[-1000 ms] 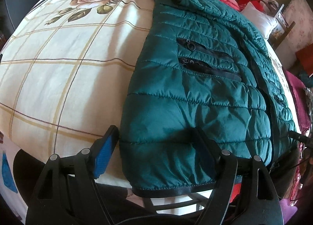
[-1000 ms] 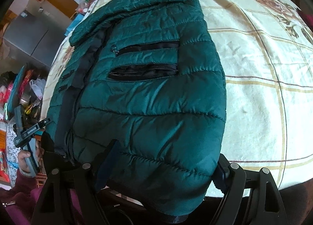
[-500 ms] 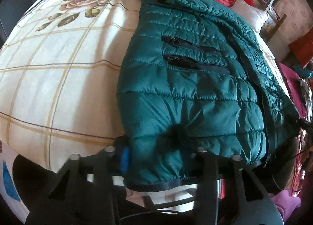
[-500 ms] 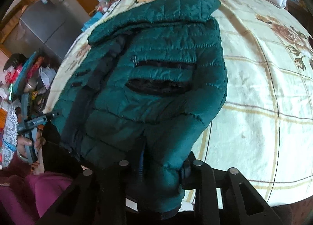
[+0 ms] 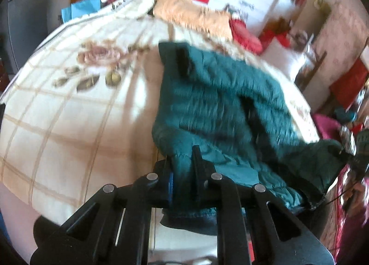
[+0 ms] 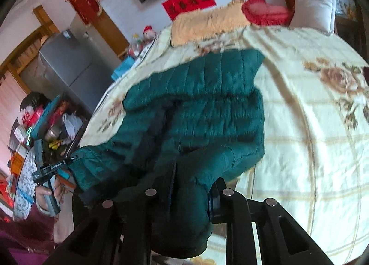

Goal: Fold large clothes

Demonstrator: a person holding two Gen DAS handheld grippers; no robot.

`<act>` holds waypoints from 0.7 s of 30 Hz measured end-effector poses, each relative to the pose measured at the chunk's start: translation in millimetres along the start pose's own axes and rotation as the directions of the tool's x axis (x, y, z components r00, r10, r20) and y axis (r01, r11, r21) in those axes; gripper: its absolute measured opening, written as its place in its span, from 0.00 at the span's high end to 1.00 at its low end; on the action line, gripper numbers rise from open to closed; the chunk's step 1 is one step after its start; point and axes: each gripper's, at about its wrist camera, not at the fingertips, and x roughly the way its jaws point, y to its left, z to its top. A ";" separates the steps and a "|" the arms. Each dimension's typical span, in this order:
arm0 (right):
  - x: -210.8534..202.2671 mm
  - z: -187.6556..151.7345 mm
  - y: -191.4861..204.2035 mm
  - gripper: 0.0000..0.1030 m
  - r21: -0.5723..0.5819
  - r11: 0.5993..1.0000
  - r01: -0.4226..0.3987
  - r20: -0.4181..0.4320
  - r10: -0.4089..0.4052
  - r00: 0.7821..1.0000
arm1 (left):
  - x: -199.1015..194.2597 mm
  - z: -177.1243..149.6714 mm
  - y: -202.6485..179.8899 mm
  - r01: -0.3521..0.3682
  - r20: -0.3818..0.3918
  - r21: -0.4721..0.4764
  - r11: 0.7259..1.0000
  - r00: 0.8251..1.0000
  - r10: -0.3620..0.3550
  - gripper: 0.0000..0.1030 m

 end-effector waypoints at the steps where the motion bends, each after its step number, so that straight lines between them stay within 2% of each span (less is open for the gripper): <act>1: -1.0 4.2 -1.0 0.81 0.000 1.000 0.007 0.015 -0.007 1.000 | -1.5 4.7 0.1 0.002 0.013 -0.004 1.000 1.000 -0.002 0.88; 5: 0.8 23.6 -6.1 0.81 0.031 0.999 0.017 0.060 -0.019 0.998 | -1.2 32.4 -2.5 -0.003 0.087 -0.030 1.000 0.996 0.005 0.88; 10: 9.3 54.4 -8.1 0.81 0.039 0.998 0.046 0.093 -0.049 0.994 | 10.0 64.8 -8.0 -0.011 0.128 -0.046 0.999 0.992 0.017 0.88; 17: 29.1 102.6 -19.6 0.81 0.082 0.994 0.072 0.128 -0.083 0.988 | 40.4 110.1 -11.0 -0.043 0.161 -0.087 0.995 0.985 0.057 0.88; 21: 48.1 128.1 -24.6 0.81 0.070 0.990 0.125 0.116 -0.132 0.984 | 58.3 129.4 -17.6 -0.076 0.162 -0.079 0.994 0.983 0.088 0.88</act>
